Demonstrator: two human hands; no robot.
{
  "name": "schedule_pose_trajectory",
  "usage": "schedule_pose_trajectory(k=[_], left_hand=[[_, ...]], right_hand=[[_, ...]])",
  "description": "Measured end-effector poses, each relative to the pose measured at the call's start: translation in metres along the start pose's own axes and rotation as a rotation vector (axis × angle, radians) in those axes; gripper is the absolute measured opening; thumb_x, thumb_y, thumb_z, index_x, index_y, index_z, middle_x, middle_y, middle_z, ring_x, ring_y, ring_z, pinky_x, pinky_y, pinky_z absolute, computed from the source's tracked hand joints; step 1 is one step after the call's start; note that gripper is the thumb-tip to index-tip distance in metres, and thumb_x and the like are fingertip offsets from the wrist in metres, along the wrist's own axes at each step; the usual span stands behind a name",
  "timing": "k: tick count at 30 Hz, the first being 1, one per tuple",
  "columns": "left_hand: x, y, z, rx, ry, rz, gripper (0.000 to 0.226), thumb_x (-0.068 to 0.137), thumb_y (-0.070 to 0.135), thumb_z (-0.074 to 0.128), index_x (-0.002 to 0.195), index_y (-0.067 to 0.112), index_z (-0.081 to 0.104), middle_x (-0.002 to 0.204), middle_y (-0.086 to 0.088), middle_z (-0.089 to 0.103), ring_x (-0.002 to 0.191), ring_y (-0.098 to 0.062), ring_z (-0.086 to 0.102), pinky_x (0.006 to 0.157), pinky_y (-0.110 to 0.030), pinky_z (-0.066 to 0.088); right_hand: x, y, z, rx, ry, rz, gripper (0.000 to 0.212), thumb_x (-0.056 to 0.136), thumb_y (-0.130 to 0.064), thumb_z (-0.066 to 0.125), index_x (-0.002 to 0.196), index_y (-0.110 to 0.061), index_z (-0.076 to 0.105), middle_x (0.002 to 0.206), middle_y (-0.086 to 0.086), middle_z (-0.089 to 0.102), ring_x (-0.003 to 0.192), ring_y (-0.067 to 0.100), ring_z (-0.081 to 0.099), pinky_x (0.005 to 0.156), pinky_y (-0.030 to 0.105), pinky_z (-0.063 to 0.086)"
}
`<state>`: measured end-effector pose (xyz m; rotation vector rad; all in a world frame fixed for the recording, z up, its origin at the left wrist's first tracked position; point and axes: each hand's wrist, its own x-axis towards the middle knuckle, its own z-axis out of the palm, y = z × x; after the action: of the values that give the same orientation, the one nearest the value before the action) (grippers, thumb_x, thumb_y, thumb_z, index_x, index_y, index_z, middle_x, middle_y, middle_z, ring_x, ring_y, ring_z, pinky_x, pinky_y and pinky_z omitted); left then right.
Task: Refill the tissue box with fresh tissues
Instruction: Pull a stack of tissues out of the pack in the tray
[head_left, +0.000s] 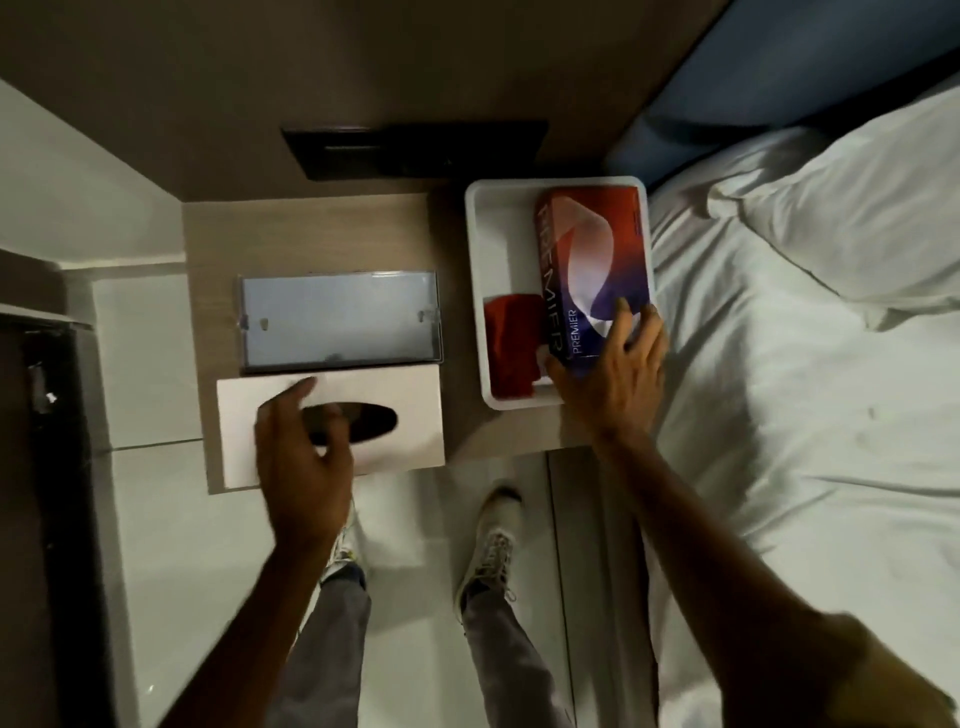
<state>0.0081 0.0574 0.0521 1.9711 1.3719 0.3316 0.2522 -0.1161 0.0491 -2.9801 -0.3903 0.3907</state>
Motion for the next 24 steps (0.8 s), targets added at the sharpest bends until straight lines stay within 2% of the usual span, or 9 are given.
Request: schedule_pose_trajectory(k=[3, 7, 9, 12, 14, 17, 19, 21, 24], left_hand=[[-0.021, 0.039, 0.035, -0.019, -0.102, 0.140, 0.033, 0.096, 0.010, 0.059, 0.128, 0.005, 0.061, 0.119, -0.017, 0.059, 0.103, -0.033, 0.062, 0.092, -0.045, 0.053], [-0.040, 0.088, 0.072, 0.023, -0.227, 0.181, 0.035, 0.093, 0.014, 0.060, 0.128, 0.015, 0.062, 0.124, -0.010, 0.058, 0.115, -0.027, 0.058, 0.095, -0.041, 0.051], [-0.047, 0.112, 0.086, 0.006, -0.242, 0.203, 0.034, 0.092, 0.016, 0.059, 0.125, 0.019, 0.063, 0.121, -0.006, 0.058, 0.107, -0.021, 0.060, 0.087, -0.033, 0.053], [-0.049, 0.142, 0.108, -0.033, -0.263, 0.238, 0.032, 0.092, 0.018, 0.060, 0.123, 0.021, 0.063, 0.121, -0.001, 0.059, 0.096, -0.016, 0.065, 0.076, -0.032, 0.058], [-0.047, 0.158, 0.127, 0.002, -0.270, 0.255, 0.043, 0.088, 0.024, 0.067, 0.130, 0.020, 0.060, 0.129, -0.004, 0.058, 0.104, -0.022, 0.065, 0.079, -0.035, 0.059], [-0.041, 0.177, 0.154, 0.108, -0.352, 0.225, 0.088, 0.075, 0.044, 0.081, 0.148, 0.017, 0.041, 0.140, -0.012, 0.049, 0.119, -0.030, 0.055, 0.083, -0.039, 0.056], [-0.040, 0.191, 0.163, 0.136, -0.299, 0.218, 0.098, 0.072, 0.055, 0.079, 0.150, 0.014, 0.039, 0.137, -0.014, 0.052, 0.115, -0.030, 0.058, 0.078, -0.038, 0.057], [-0.038, 0.207, 0.161, 0.143, -0.157, 0.225, 0.083, 0.077, 0.058, 0.065, 0.145, 0.014, 0.047, 0.130, -0.013, 0.059, 0.109, -0.029, 0.063, 0.075, -0.036, 0.057], [-0.032, 0.228, 0.150, 0.076, -0.054, 0.243, 0.060, 0.082, 0.031, 0.066, 0.138, 0.013, 0.054, 0.126, -0.011, 0.062, 0.106, -0.031, 0.065, 0.076, -0.038, 0.058]], right_hand=[[0.015, 0.016, 0.009, -0.104, -0.167, -0.106, 0.100, 0.080, -0.067, 0.064, 0.158, -0.030, 0.014, 0.165, 0.012, 0.016, 0.153, 0.037, 0.016, 0.118, 0.060, 0.028], [0.019, 0.025, 0.006, -0.169, -0.220, -0.173, 0.091, 0.087, -0.051, 0.067, 0.159, -0.033, 0.014, 0.166, 0.010, 0.016, 0.153, 0.036, 0.015, 0.118, 0.059, 0.028], [0.019, 0.031, -0.004, -0.139, -0.202, -0.227, 0.069, 0.093, -0.043, 0.060, 0.153, -0.027, 0.031, 0.160, 0.010, 0.032, 0.148, 0.035, 0.031, 0.113, 0.054, 0.038], [0.018, 0.042, -0.027, -0.074, -0.104, -0.371, 0.034, 0.095, -0.027, 0.051, 0.126, -0.020, 0.061, 0.124, 0.007, 0.064, 0.117, 0.033, 0.061, 0.091, 0.044, 0.052], [0.018, 0.046, -0.043, -0.030, -0.070, -0.473, 0.032, 0.092, -0.022, 0.058, 0.124, -0.019, 0.064, 0.115, 0.007, 0.070, 0.110, 0.032, 0.064, 0.090, 0.042, 0.050], [0.023, 0.045, -0.066, 0.073, -0.027, -0.607, 0.049, 0.079, -0.026, 0.062, 0.126, -0.015, 0.056, 0.112, 0.010, 0.071, 0.105, 0.034, 0.065, 0.092, 0.043, 0.047], [0.028, 0.041, -0.080, 0.142, 0.024, -0.654, 0.046, 0.081, -0.037, 0.046, 0.122, -0.016, 0.048, 0.108, 0.010, 0.069, 0.100, 0.030, 0.063, 0.090, 0.042, 0.047], [0.035, 0.039, -0.090, 0.196, 0.119, -0.659, 0.031, 0.089, -0.033, 0.042, 0.115, -0.016, 0.044, 0.103, 0.010, 0.068, 0.094, 0.022, 0.059, 0.085, 0.037, 0.046], [0.045, 0.037, -0.105, 0.265, 0.237, -0.633, 0.018, 0.095, -0.023, 0.042, 0.106, -0.011, 0.049, 0.097, 0.012, 0.065, 0.090, 0.015, 0.045, 0.078, 0.036, 0.047]])
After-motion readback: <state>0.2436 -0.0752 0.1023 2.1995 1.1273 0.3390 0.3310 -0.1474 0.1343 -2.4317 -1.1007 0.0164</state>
